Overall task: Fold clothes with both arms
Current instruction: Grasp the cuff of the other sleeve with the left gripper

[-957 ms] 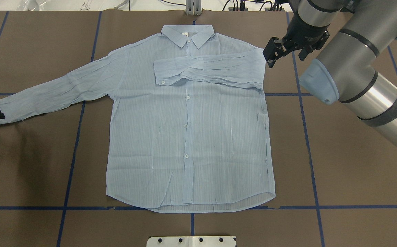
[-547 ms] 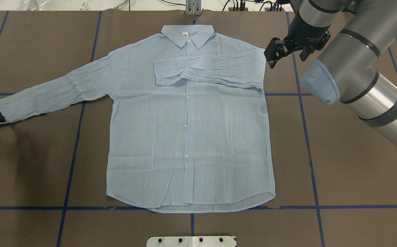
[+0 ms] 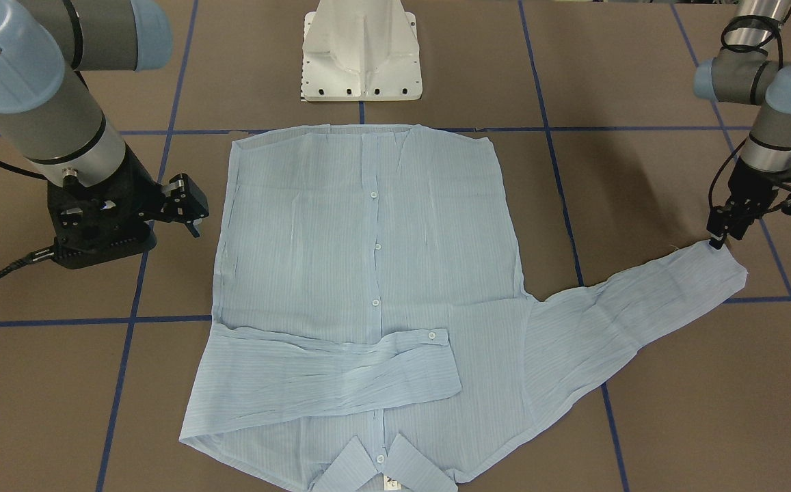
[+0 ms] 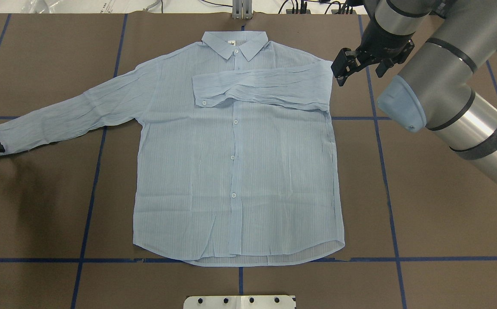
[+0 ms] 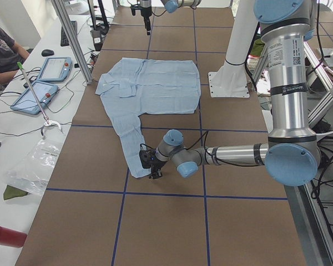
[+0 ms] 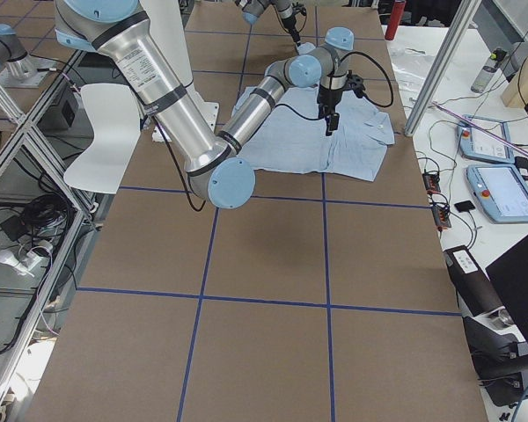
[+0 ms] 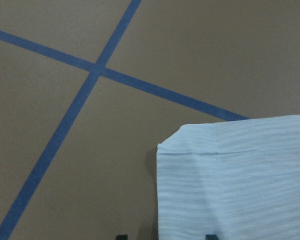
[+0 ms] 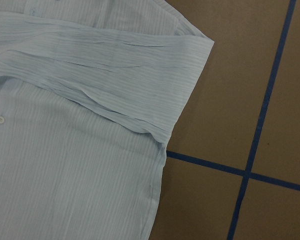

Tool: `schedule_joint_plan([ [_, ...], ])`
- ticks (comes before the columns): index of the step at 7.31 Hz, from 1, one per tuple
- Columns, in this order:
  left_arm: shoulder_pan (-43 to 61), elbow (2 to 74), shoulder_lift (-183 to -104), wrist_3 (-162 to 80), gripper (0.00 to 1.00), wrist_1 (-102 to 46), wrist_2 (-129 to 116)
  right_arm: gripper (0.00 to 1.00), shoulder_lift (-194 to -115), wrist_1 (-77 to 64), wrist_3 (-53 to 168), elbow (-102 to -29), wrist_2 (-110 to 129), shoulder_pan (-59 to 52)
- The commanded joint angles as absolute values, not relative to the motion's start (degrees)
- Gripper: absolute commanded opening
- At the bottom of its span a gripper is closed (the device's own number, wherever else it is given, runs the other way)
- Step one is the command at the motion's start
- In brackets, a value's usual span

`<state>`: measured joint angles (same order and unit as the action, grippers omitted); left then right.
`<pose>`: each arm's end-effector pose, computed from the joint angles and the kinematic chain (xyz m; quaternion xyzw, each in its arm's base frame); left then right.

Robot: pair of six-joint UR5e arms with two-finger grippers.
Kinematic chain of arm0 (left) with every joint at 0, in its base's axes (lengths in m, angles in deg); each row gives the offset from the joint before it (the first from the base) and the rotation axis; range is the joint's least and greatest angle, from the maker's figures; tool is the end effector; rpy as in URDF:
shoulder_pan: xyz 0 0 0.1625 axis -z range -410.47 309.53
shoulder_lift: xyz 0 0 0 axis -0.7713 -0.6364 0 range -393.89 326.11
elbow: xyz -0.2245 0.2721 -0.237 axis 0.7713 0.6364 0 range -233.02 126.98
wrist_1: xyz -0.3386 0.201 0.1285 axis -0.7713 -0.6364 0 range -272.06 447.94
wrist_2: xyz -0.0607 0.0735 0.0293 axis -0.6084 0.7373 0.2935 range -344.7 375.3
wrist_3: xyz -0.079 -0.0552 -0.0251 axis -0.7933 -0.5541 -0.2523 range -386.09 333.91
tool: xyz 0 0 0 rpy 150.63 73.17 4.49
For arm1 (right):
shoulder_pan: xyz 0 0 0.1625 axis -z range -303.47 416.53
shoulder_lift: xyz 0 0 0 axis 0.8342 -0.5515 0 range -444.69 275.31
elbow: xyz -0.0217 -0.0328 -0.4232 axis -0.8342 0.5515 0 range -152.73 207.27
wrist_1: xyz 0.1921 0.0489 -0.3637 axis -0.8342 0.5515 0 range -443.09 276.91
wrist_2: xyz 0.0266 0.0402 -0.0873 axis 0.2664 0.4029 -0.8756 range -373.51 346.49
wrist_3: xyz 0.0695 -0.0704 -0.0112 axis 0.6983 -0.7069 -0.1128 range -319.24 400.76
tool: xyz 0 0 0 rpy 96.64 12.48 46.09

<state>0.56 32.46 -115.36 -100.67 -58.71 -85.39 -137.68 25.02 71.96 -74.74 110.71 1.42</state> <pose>0.1991 -0.4288 0.6734 0.1302 0.3568 -0.2497 0.8907 -0.3031 -0.5698 0.2251 0.0590 -0.3766 -0.1081 0.9181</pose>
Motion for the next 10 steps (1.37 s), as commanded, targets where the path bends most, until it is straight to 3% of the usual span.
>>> schedule_joint_plan([
  [1, 0.5, 32.2, -115.6, -100.6, 0.59, -58.7, -85.3, 1.0, -137.9, 25.0, 72.0, -74.8, 110.7, 1.4],
  [4, 0.5, 32.3, -115.6, -100.6, 0.45, -58.7, -85.3, 1.0, -138.9, 24.8, 72.0, -75.4, 110.6, 1.4],
  [10, 0.2, 32.4, -115.7, -100.7, 0.43, -58.4, -85.3, 1.0, -139.4, 24.8, 72.0, -75.6, 110.7, 1.3],
])
